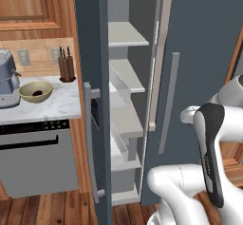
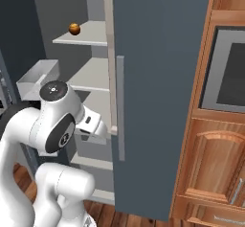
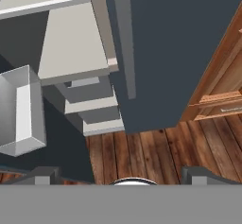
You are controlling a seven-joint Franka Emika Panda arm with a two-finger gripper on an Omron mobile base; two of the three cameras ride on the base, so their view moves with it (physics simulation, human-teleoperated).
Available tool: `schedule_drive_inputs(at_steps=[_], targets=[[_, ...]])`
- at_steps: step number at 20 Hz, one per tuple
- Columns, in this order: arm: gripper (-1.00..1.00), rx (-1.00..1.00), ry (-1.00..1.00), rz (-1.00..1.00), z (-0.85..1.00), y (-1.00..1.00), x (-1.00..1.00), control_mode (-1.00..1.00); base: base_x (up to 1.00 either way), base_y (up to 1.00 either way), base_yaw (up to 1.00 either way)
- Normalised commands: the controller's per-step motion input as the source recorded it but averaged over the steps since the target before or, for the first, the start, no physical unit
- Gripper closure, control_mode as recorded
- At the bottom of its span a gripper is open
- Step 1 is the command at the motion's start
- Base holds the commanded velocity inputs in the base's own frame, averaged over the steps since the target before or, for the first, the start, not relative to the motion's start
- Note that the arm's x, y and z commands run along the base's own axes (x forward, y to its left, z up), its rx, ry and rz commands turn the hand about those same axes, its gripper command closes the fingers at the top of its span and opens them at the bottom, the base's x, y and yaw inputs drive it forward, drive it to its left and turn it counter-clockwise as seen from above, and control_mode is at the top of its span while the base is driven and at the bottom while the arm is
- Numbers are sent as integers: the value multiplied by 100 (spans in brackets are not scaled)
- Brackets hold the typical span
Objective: Take the orange, eggplant, and lemon wedge from the freezer and place them in the bowl on the counter.
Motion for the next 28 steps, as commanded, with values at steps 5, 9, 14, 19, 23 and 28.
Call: schedule_drive_inputs(at_steps=[5, 9, 14, 19, 23, 28], targets=[[-100, 0, 0, 0, 0, 0, 0, 100, -19, -1, 3], [-100, 0, 0, 0, 0, 0, 0, 100, -64, -5, 7], [-100, 0, 0, 0, 0, 0, 0, 100, -39, 34, 18], [-100, 0, 0, 0, 0, 0, 0, 100, -32, -11, 12], [-100, 0, 0, 0, 0, 0, 0, 100, -28, -100, 12], [-100, 0, 0, 0, 0, 0, 0, 100, 37, -87, 12]])
